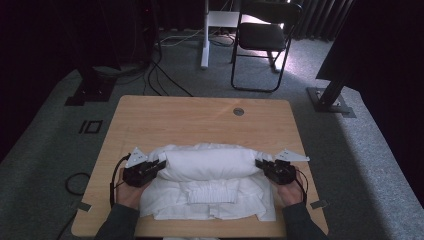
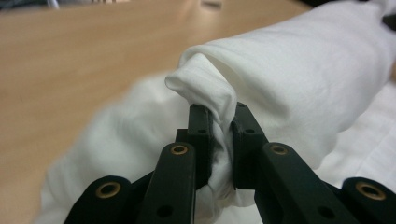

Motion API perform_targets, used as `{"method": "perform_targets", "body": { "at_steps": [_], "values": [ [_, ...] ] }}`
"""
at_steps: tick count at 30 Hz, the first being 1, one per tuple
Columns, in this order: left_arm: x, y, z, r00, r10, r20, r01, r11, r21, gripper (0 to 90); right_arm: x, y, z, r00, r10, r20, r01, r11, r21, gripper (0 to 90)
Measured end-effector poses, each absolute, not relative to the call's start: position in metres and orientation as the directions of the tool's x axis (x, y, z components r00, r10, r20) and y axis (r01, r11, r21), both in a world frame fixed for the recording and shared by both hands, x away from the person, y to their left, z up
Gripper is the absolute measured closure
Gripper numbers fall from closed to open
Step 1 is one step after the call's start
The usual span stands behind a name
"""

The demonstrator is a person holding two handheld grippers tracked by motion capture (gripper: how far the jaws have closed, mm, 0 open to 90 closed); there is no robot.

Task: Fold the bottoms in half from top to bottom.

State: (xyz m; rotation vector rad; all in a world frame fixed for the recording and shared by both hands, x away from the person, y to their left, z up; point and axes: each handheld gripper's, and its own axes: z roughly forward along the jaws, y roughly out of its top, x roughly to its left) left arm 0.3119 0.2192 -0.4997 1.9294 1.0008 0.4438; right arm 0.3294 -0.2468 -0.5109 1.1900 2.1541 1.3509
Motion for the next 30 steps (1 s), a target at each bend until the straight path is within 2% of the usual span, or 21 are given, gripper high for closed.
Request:
{"method": "perform_targets", "body": {
  "at_steps": [5,9,18,21,30],
  "values": [
    [0.325,0.207,-0.533,0.601,0.799,-0.028,0.533,-0.374,0.759,81.9,0.335,-0.236,-0.541,-0.600,0.783,0.163,0.560,0.265,0.785,82.5],
    [0.333,0.199,-0.543,0.598,0.802,-0.018,0.539,-0.386,0.749,82.1,0.342,-0.227,-0.552,-0.603,0.786,0.138,0.582,0.315,0.750,82.5],
    [0.351,0.196,-0.548,0.552,0.833,-0.040,0.551,-0.328,0.767,82.2,0.369,-0.221,-0.553,-0.570,0.814,0.117,0.604,0.317,0.731,82.4],
    [0.366,0.189,-0.546,0.523,0.852,-0.009,0.557,-0.334,0.761,82.2,0.391,-0.215,-0.551,-0.545,0.834,0.084,0.610,0.325,0.722,82.4],
    [0.405,0.187,-0.541,0.476,0.879,0.040,0.581,-0.348,0.736,82.0,0.424,-0.203,-0.549,-0.480,0.872,0.101,0.643,0.271,0.717,82.5]
  ]
}}
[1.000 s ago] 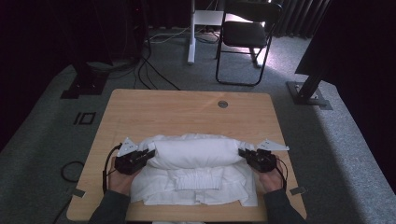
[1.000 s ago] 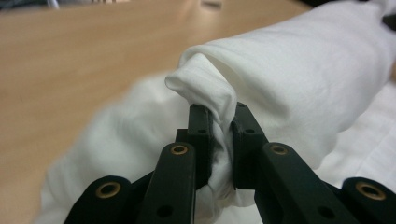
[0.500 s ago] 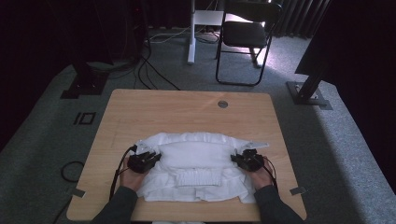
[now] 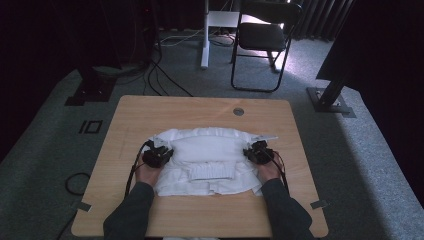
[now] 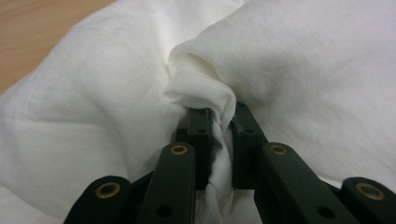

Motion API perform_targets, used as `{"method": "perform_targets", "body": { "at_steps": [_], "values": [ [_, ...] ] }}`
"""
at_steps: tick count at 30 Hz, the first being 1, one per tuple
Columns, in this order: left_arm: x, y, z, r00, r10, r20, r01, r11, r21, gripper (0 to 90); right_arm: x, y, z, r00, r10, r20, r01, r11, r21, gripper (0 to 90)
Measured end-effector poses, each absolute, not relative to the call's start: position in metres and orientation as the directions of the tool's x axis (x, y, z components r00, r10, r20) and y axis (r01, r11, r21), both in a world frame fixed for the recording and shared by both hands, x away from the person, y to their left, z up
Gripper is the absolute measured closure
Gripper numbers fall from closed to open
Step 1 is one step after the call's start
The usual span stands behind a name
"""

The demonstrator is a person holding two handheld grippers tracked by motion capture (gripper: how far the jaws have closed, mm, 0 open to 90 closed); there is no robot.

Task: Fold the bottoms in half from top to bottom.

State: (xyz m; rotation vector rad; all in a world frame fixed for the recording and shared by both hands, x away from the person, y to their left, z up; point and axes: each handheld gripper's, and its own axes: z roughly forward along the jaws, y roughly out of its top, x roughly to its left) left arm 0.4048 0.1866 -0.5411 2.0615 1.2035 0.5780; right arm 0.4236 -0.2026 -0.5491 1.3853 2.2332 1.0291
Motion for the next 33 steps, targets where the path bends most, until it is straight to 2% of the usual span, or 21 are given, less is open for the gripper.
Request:
{"method": "perform_targets", "body": {
  "at_steps": [4,5,14,16,17,19,21,24,25,30,31,32,33],
  "values": [
    [0.423,0.186,-0.540,0.444,0.894,0.055,0.593,-0.339,0.731,82.1,0.432,-0.196,-0.549,-0.456,0.884,0.100,0.647,0.252,0.719,82.5],
    [0.429,0.188,-0.541,0.420,0.907,0.019,0.609,-0.297,0.735,82.1,0.436,-0.193,-0.549,-0.449,0.889,0.094,0.645,0.249,0.723,82.5],
    [0.433,0.193,-0.544,0.411,0.911,-0.028,0.614,-0.254,0.747,82.2,0.442,-0.192,-0.539,-0.445,0.891,0.091,0.642,0.246,0.726,82.9],
    [0.433,0.193,-0.544,0.410,0.911,-0.036,0.616,-0.247,0.747,82.2,0.438,-0.195,-0.527,-0.445,0.890,0.104,0.614,0.219,0.758,83.0],
    [0.433,0.193,-0.544,0.409,0.912,-0.030,0.616,-0.251,0.747,82.2,0.431,-0.199,-0.508,-0.457,0.883,0.111,0.567,0.193,0.801,83.0],
    [0.433,0.193,-0.544,0.407,0.913,-0.029,0.617,-0.251,0.746,82.2,0.429,-0.199,-0.503,-0.461,0.880,0.113,0.555,0.187,0.811,83.0],
    [0.433,0.192,-0.543,0.402,0.915,-0.033,0.621,-0.246,0.745,82.3,0.418,-0.205,-0.473,-0.504,0.854,0.126,0.483,0.158,0.861,83.0],
    [0.433,0.192,-0.543,0.400,0.916,-0.035,0.621,-0.243,0.745,82.3,0.411,-0.204,-0.457,-0.533,0.838,0.117,0.440,0.156,0.885,82.9],
    [0.433,0.192,-0.543,0.397,0.917,-0.038,0.624,-0.240,0.743,82.2,0.403,-0.201,-0.445,-0.570,0.816,0.099,0.398,0.169,0.902,82.7],
    [0.431,0.195,-0.538,0.394,0.918,-0.049,0.609,-0.220,0.762,83.1,0.389,-0.190,-0.436,-0.610,0.791,0.041,0.348,0.222,0.911,82.6],
    [0.425,0.202,-0.526,0.393,0.915,-0.090,0.573,-0.167,0.802,83.2,0.384,-0.188,-0.436,-0.614,0.789,0.016,0.331,0.239,0.913,82.5],
    [0.425,0.202,-0.526,0.393,0.915,-0.090,0.573,-0.167,0.802,83.3,0.384,-0.188,-0.436,-0.614,0.789,0.016,0.331,0.239,0.913,82.5],
    [0.415,0.210,-0.507,0.415,0.900,-0.130,0.504,-0.109,0.857,83.3,0.381,-0.190,-0.436,-0.612,0.791,0.008,0.322,0.240,0.916,82.5]
  ]
}}
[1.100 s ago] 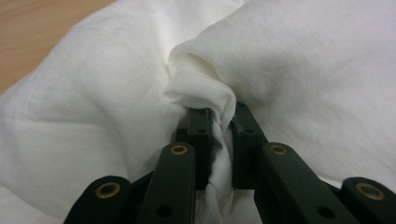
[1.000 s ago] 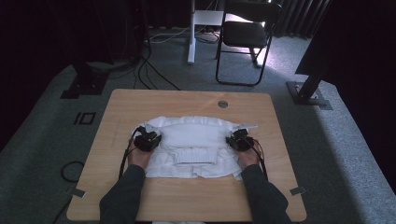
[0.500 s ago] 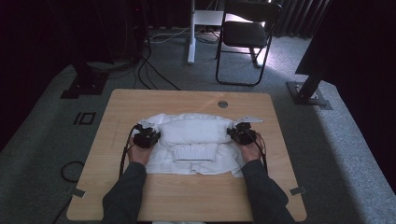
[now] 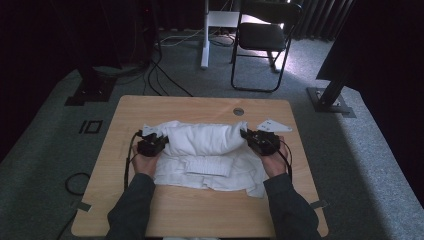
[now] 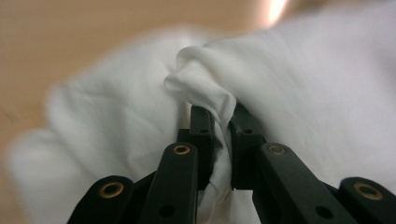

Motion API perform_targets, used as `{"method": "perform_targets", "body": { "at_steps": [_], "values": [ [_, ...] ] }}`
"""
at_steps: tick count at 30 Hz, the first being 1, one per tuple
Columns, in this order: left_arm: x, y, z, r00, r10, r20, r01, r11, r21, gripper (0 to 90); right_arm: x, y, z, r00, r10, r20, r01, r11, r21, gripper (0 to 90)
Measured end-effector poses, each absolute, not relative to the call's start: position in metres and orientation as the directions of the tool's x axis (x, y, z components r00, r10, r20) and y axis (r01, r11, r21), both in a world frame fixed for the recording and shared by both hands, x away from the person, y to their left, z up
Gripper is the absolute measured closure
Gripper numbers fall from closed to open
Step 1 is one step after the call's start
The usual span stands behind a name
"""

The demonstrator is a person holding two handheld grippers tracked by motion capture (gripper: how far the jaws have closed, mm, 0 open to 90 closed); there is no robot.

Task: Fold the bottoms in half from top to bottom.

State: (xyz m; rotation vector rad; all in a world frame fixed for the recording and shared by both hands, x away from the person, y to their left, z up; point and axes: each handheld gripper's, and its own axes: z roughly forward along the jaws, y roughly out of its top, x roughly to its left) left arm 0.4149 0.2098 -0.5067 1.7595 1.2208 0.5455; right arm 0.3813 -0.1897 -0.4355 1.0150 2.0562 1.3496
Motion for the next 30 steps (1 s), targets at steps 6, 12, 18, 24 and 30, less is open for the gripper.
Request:
{"method": "perform_targets", "body": {
  "at_steps": [6,12,18,24,30],
  "values": [
    [0.385,0.229,-0.470,0.474,0.863,-0.172,0.375,-0.021,0.927,83.3,0.374,-0.208,-0.440,-0.579,0.815,0.025,0.317,0.197,0.928,82.5],
    [0.365,0.247,-0.480,0.501,0.831,-0.241,0.393,0.030,0.919,83.2,0.360,-0.227,-0.454,-0.592,0.804,0.057,0.326,0.174,0.929,82.4],
    [0.346,0.244,-0.487,0.558,0.798,-0.227,0.421,-0.037,0.906,66.5,0.349,-0.232,-0.488,-0.601,0.793,0.099,0.419,0.207,0.884,72.3],
    [0.351,0.247,-0.465,0.514,0.832,-0.211,0.393,-0.010,0.919,55.8,0.350,-0.244,-0.475,-0.568,0.811,0.138,0.401,0.127,0.907,46.6],
    [0.374,0.218,-0.445,0.500,0.850,-0.164,0.441,-0.088,0.893,65.9,0.366,-0.209,-0.444,-0.548,0.833,0.077,0.385,0.170,0.907,53.2]
  ]
}}
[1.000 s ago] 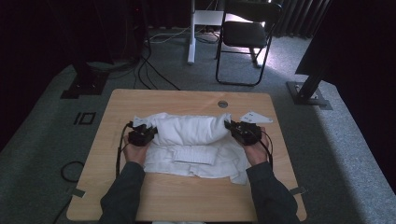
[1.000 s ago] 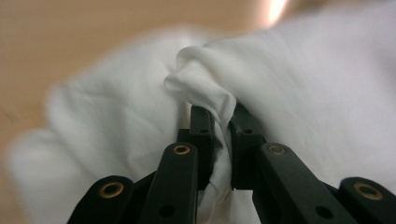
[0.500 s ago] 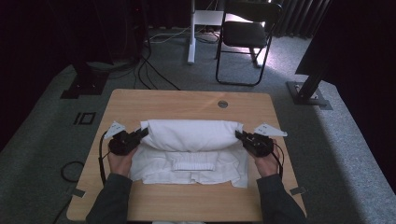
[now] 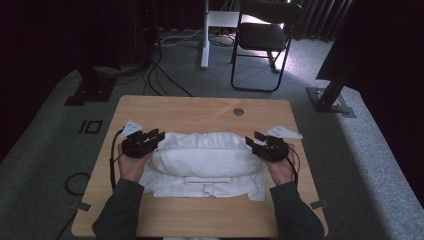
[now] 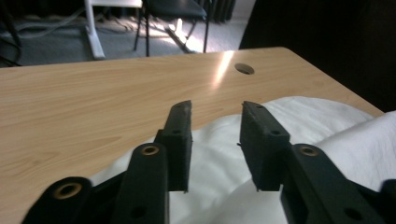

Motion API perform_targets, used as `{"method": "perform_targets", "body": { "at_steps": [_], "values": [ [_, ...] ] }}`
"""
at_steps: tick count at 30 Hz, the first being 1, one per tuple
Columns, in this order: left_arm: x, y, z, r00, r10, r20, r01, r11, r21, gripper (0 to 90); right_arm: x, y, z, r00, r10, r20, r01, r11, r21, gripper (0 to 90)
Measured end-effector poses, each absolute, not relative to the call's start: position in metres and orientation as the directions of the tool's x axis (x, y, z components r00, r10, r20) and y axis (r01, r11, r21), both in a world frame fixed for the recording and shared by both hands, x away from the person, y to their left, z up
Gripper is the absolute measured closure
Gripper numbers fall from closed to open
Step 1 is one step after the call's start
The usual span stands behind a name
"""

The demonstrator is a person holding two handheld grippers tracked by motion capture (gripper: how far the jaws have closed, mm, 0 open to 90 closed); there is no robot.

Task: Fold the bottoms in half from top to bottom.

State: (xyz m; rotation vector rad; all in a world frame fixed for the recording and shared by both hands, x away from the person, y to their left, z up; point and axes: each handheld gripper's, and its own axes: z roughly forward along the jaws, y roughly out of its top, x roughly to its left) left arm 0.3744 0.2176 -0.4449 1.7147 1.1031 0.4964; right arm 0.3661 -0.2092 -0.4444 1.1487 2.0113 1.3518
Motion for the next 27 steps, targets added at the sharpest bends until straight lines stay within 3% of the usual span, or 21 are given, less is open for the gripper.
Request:
{"method": "perform_targets", "body": {
  "at_steps": [8,17,27],
  "values": [
    [0.381,0.187,-0.463,0.546,0.825,-0.150,0.527,-0.199,0.826,69.4,0.386,-0.165,-0.463,-0.549,0.835,0.013,0.473,0.299,0.829,55.0],
    [0.346,0.190,-0.492,0.552,0.819,-0.154,0.556,-0.224,0.801,68.7,0.362,-0.171,-0.487,-0.576,0.815,0.057,0.516,0.308,0.799,54.4],
    [0.322,0.189,-0.524,0.544,0.834,-0.090,0.572,-0.290,0.767,66.3,0.332,-0.181,-0.528,-0.562,0.823,0.080,0.567,0.312,0.762,54.3]
  ]
}}
